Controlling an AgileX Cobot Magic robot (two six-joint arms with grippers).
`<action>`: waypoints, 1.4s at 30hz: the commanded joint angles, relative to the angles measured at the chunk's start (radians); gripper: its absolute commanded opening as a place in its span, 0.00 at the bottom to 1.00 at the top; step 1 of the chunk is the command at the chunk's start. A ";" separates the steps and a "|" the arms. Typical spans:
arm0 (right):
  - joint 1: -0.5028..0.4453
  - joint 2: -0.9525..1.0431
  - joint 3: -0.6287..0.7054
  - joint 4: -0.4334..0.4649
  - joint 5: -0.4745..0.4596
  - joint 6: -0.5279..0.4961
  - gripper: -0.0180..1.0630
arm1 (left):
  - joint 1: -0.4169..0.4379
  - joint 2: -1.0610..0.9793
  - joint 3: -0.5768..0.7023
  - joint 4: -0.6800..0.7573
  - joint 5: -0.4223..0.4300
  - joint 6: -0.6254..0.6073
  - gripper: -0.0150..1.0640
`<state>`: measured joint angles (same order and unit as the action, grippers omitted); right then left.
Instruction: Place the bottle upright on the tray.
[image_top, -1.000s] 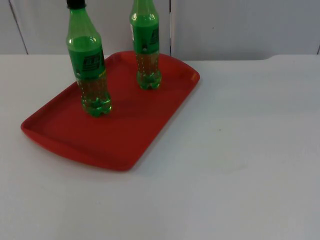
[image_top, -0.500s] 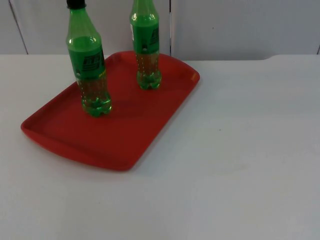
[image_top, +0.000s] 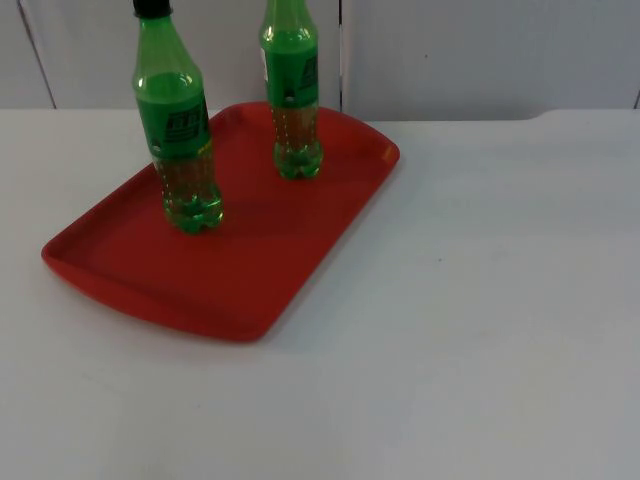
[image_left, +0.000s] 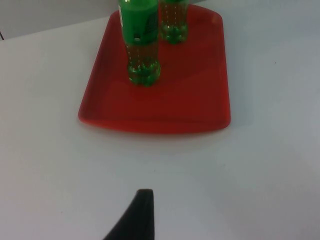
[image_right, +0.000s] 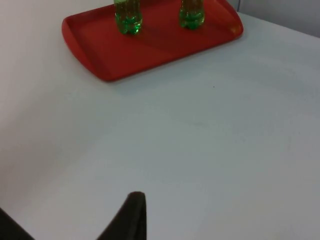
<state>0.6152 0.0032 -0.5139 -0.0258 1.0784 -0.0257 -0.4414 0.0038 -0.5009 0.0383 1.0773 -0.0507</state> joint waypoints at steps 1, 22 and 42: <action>0.002 -0.003 -0.001 0.006 0.001 -0.005 0.99 | -0.006 -0.004 0.005 -0.004 -0.003 0.002 0.99; -0.250 -0.003 -0.001 0.006 0.001 -0.005 0.99 | -0.006 -0.004 0.005 -0.004 -0.003 0.002 0.99; -0.513 -0.003 -0.001 0.006 0.001 -0.005 0.99 | -0.006 -0.004 0.005 -0.004 -0.003 0.002 0.99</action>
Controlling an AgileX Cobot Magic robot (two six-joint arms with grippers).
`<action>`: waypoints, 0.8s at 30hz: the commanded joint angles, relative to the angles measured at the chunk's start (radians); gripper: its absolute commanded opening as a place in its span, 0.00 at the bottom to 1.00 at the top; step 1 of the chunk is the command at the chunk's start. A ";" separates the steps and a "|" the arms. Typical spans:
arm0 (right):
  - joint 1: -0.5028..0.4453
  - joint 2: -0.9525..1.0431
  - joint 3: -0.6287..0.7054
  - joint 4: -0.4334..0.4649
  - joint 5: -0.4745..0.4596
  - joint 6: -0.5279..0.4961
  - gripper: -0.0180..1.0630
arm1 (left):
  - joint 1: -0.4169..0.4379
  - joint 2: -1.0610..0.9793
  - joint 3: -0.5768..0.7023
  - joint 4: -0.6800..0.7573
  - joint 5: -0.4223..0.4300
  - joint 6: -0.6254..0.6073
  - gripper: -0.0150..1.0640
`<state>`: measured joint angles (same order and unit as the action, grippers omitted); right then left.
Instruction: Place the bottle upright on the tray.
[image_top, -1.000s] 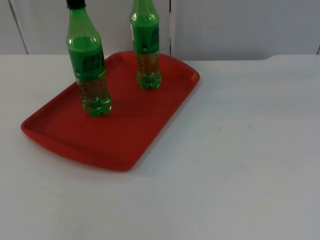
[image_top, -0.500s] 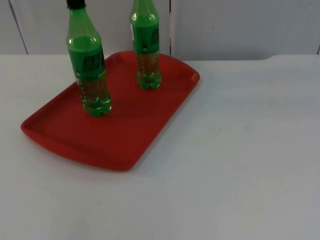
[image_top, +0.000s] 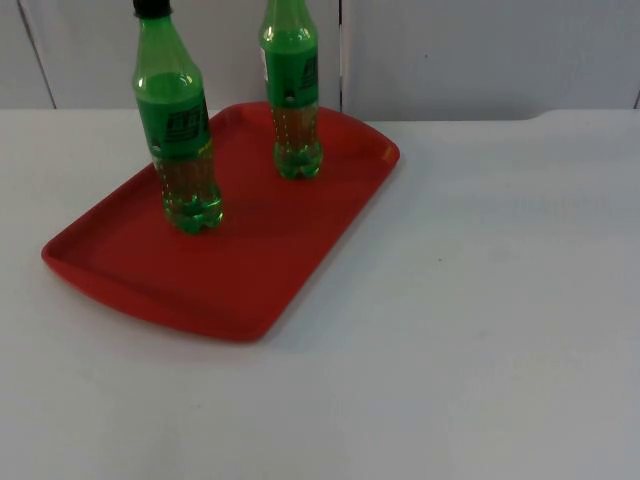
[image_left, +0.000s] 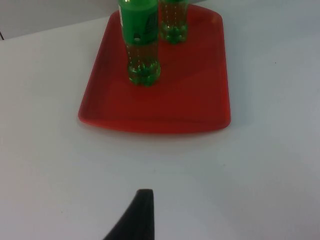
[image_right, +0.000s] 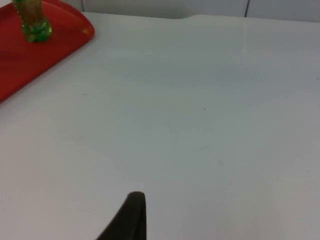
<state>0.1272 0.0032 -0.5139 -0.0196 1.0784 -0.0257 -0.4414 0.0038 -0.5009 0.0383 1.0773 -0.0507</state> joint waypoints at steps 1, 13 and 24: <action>-0.025 -0.003 -0.001 0.000 0.001 -0.005 0.99 | -0.006 -0.004 0.005 -0.004 -0.003 0.002 0.99; -0.065 -0.003 -0.001 0.000 0.001 -0.005 0.99 | -0.006 -0.004 0.005 -0.004 -0.003 0.002 0.99; -0.065 -0.003 -0.001 0.000 0.001 -0.005 0.99 | -0.006 -0.004 0.005 -0.004 -0.003 0.002 0.99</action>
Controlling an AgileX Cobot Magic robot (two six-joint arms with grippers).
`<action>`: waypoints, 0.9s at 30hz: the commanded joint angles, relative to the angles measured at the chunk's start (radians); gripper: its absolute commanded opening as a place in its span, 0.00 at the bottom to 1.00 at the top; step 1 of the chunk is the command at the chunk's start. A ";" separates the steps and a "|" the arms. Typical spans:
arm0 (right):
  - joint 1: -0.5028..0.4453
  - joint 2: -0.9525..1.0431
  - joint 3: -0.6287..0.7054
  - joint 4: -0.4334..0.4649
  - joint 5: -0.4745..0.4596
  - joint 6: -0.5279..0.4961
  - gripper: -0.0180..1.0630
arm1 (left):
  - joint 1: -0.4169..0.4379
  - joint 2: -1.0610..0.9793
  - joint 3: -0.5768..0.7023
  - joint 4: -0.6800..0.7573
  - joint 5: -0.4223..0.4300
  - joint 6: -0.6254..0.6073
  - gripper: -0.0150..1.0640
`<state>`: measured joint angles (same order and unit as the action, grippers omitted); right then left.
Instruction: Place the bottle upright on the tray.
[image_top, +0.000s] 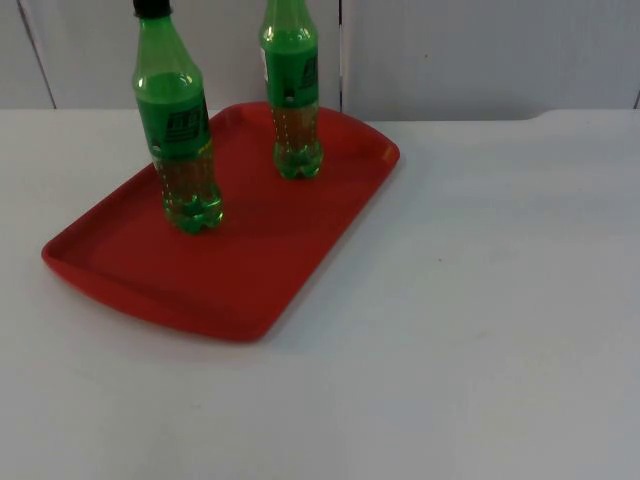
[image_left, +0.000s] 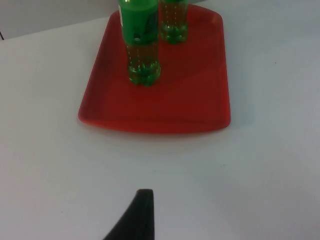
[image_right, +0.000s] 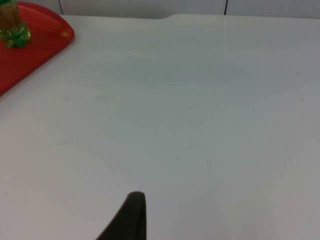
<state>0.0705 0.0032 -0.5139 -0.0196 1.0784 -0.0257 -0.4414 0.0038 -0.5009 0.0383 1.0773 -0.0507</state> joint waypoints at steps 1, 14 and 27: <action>-0.008 -0.003 -0.001 0.000 0.001 -0.005 0.99 | -0.006 -0.004 0.005 -0.004 -0.003 0.002 0.99; -0.008 -0.003 -0.001 0.003 0.001 -0.005 0.99 | -0.006 -0.004 0.005 -0.004 -0.003 0.002 0.99; -0.008 -0.003 -0.001 0.003 0.001 -0.005 0.99 | -0.006 -0.004 0.005 -0.004 -0.003 0.002 0.99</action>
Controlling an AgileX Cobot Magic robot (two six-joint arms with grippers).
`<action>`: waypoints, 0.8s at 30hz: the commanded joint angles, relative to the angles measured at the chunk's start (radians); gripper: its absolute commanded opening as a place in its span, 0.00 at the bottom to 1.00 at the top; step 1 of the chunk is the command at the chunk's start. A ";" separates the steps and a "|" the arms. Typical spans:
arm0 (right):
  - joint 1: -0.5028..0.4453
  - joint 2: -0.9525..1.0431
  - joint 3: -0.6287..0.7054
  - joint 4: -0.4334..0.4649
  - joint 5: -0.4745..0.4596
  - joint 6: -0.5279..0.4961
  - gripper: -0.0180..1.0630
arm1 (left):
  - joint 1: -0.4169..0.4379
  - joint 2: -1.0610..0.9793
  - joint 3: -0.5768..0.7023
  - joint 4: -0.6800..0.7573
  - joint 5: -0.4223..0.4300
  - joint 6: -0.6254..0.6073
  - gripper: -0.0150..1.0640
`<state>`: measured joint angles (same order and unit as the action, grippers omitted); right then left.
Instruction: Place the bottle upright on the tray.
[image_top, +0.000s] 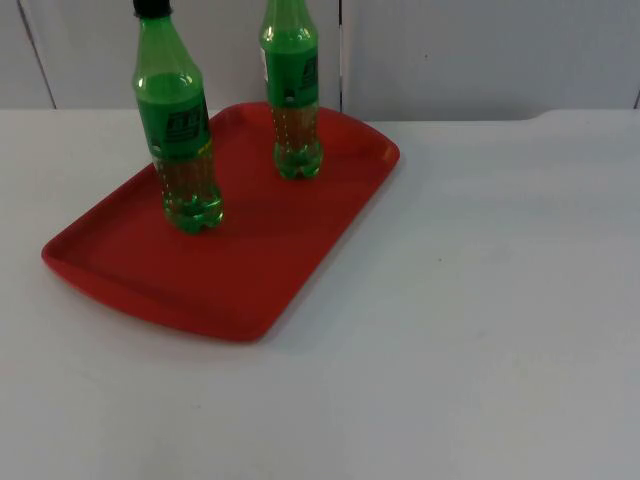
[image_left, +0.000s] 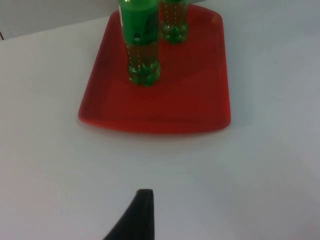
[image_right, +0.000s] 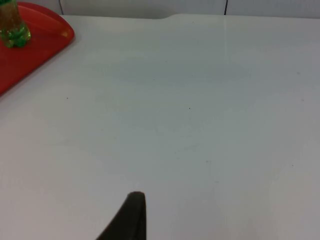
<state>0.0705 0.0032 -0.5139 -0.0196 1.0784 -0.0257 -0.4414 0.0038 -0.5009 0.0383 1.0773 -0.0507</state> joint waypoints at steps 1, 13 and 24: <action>-0.008 -0.003 -0.001 0.003 0.001 -0.005 0.99 | -0.006 -0.004 0.005 -0.004 -0.003 0.002 0.99; -0.008 -0.003 -0.001 0.003 0.001 -0.005 0.99 | 0.035 -0.004 0.005 -0.005 -0.003 0.002 0.99; -0.008 -0.003 -0.001 0.003 0.001 -0.005 0.99 | 0.171 -0.004 0.005 -0.004 -0.003 0.002 0.99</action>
<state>0.0705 0.0032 -0.5139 -0.0196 1.0784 -0.0257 -0.2813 0.0038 -0.5009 0.0383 1.0773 -0.0491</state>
